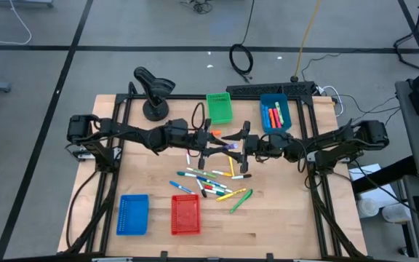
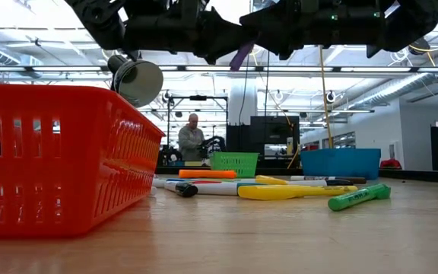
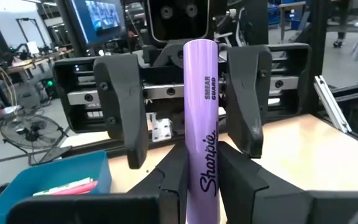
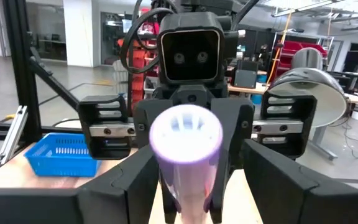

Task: Pick & Place Markers
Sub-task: Put the purple highlighter into the dark blue bin

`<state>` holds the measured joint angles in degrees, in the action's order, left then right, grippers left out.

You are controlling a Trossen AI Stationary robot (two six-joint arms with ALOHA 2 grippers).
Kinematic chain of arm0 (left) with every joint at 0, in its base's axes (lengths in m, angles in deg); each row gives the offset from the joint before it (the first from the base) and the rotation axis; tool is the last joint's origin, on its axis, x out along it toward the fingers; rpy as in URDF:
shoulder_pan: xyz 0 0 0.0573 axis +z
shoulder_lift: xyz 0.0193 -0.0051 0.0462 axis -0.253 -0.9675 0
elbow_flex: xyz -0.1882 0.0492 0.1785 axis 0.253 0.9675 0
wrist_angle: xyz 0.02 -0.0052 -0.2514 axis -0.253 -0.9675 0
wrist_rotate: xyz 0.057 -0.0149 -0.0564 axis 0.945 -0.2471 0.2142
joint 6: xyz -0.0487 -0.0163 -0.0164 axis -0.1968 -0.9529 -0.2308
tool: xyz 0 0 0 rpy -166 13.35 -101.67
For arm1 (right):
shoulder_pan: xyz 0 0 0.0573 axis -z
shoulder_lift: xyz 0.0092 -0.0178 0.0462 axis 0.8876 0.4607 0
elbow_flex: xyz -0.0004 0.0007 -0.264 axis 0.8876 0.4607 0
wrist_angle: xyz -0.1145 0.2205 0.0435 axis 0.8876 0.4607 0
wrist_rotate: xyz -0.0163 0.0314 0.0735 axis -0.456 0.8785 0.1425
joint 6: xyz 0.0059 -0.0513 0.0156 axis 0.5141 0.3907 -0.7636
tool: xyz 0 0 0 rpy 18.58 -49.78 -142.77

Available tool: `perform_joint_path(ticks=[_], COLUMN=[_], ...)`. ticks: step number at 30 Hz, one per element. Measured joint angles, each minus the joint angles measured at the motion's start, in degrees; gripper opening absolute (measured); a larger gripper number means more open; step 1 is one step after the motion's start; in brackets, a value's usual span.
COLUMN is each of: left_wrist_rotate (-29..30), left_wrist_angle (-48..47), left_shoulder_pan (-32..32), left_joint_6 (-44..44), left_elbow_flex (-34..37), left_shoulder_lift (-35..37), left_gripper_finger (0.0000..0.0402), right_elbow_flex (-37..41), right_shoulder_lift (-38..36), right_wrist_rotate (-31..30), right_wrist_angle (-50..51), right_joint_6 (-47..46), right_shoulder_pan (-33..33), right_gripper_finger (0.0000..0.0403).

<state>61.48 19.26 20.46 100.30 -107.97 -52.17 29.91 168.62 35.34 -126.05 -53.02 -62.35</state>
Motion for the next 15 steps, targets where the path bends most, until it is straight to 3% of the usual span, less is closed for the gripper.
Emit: perform_joint_path(ticks=[9, 15], left_wrist_rotate=[1.85, 2.9], left_wrist_angle=[-0.3, -0.3], left_shoulder_pan=[0.12, 0.16], left_joint_6=[0.37, 0.39], left_elbow_flex=[0.24, 0.24], left_shoulder_lift=[0.0, 0.0], left_gripper_finger=[0.0066, 0.0066], right_elbow_flex=[0.0, 0.0], right_shoulder_lift=[-0.02, -0.83], right_wrist_rotate=[-0.1, -0.05], right_wrist_angle=[0.42, 0.59], right_joint_6=[0.21, 0.16], right_shoulder_pan=[0.01, 0.01], right_gripper_finger=[0.0202, 0.0145])
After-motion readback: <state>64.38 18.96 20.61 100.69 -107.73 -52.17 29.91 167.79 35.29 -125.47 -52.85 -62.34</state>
